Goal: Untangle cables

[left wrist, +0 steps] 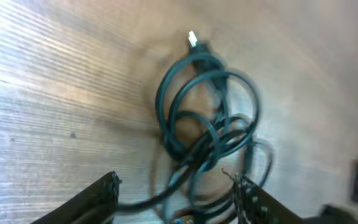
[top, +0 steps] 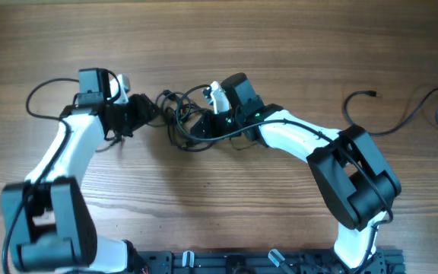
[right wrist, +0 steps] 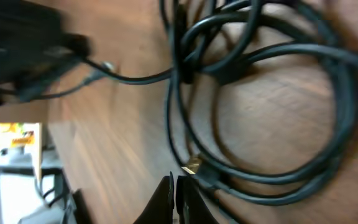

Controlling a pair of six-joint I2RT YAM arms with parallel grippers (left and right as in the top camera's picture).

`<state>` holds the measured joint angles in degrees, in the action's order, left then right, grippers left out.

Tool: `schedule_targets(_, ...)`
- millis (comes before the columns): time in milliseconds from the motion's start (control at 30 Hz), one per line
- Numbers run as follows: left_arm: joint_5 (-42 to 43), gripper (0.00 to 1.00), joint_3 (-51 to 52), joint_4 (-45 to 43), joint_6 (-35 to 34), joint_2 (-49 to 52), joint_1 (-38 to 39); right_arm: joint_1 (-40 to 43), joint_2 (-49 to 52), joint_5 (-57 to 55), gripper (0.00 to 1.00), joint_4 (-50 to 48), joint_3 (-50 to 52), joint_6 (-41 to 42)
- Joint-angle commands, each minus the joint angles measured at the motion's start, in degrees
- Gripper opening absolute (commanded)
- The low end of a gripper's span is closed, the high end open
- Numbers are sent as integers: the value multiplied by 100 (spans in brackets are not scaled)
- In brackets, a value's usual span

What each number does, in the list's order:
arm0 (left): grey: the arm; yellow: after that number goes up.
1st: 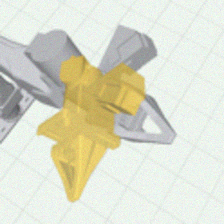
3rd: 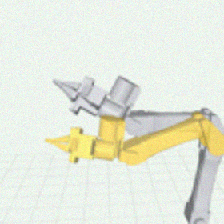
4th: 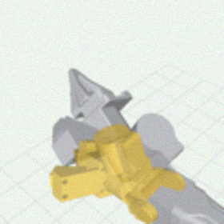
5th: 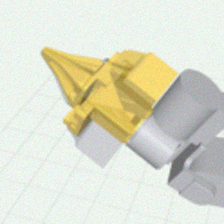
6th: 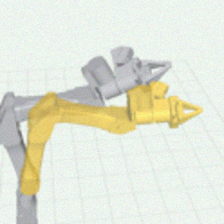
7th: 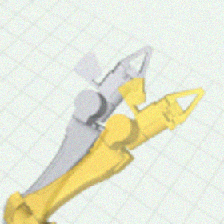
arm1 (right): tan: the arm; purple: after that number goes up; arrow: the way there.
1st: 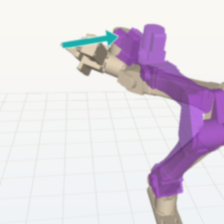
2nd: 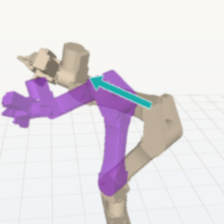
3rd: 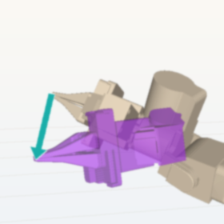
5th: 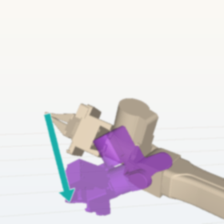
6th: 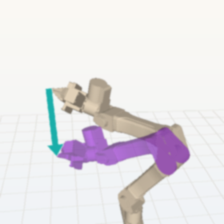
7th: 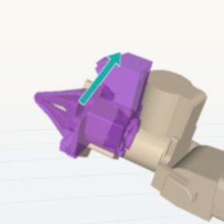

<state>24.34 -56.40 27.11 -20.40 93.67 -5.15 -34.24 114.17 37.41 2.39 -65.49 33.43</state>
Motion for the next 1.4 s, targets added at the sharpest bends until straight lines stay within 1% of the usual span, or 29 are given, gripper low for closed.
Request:
schedule_targets(0, -699, 56, 4, -190, -704, -173, -72, -50, 278, -422, 6, -245, -57, 122)
schedule_targets(33, -1054, 54, 4, -190, -883, -173, -70, -120, 365, -487, 6, -317, -57, 118)
schedule_targets(67, -1204, 53, 4, -254, -881, -173, -72, -238, 479, -640, 6, -422, -57, 111)
schedule_targets(133, -1628, 53, 4, -184, -879, -173, -76, -435, 649, -1132, 9, -518, -57, 118)
schedule_targets(167, -1840, 54, 4, -109, -879, -173, -74, -520, 717, -1462, 9, -509, -57, 118)
schedule_targets(200, -2422, 56, 4, 63, -881, -173, -74, -599, 793, -1735, 9, -459, -59, 127)
schedule_targets(233, -2712, 57, 4, 105, -883, -173, -76, -605, 800, -1746, 5, -385, -59, 131)
schedule_targets(267, -2883, 58, 4, 120, -885, -173, -76, -579, 787, -1746, 4, -184, -63, 142)
schedule_targets(333, -2892, 62, 4, 127, -1023, -173, -81, -426, 713, -1749, 4, 555, -160, 459)
schedule_targets(433, -2747, 62, 4, 107, -1032, -173, -74, -83, 527, -1744, 5, 1808, -396, 385)
schedule_targets(500, -2435, 62, 4, 50, -1001, -173, -74, 105, 494, -1757, 6, 2680, -533, -96)
schedule_targets(567, -2433, 61, 4, 50, -990, -173, -72, 243, 479, -1746, 6, 3412, -887, -210)
schedule_targets(667, -2328, 62, 4, 42, -990, -173, -72, 223, 409, -1628, 10, 4336, -1818, -817)
schedule_targets(700, -2260, 63, 4, 42, -988, -173, -70, 140, 398, -1344, 11, 4288, -1993, -1023)
schedule_targets(767, -2155, 64, 4, 31, -990, -173, -70, -50, 411, -1259, 14, 3801, -1987, -1095)
schedule_targets(833, -2151, 62, 4, 31, -988, -173, -70, -236, 461, -1600, 16, 3405, -1923, -866)
schedule_targets(867, -2085, 61, 4, 26, -988, -173, -70, -356, 492, -2004, 19, 3274, -1919, -616)
schedule_targets(933, -2013, 61, 4, 9, -988, -173, -70, -564, 538, -2221, 20, 2999, -1919, -605)
schedule_targets(1000, -2004, 62, 4, 4, -988, -173, -70, -721, 553, -2487, 20, 2658, -1919, -625)
schedule_targets(1033, -2002, 61, 4, 7, -988, -173, -70, -774, 553, -2876, 20, 2564, -1919, -638)
schedule_targets(1100, -1982, 61, 4, 7, -988, -173, -70, -791, 592, -3169, 20, 2518, -1919, -656)
schedule_targets(1300, -1963, 61, 4, 7, -988, -173, -70, -791, 927, -3121, 19, 2376, -1919, -778)
schedule_targets(1333, -1961, 61, 4, 4, -988, -173, -70, -791, 960, -3049, 16, 2376, -1919, -776)
schedule_targets(1367, -1961, 61, 4, 7, -988, -173, -70, -791, 979, -2968, 16, 2376, -1919, -765)
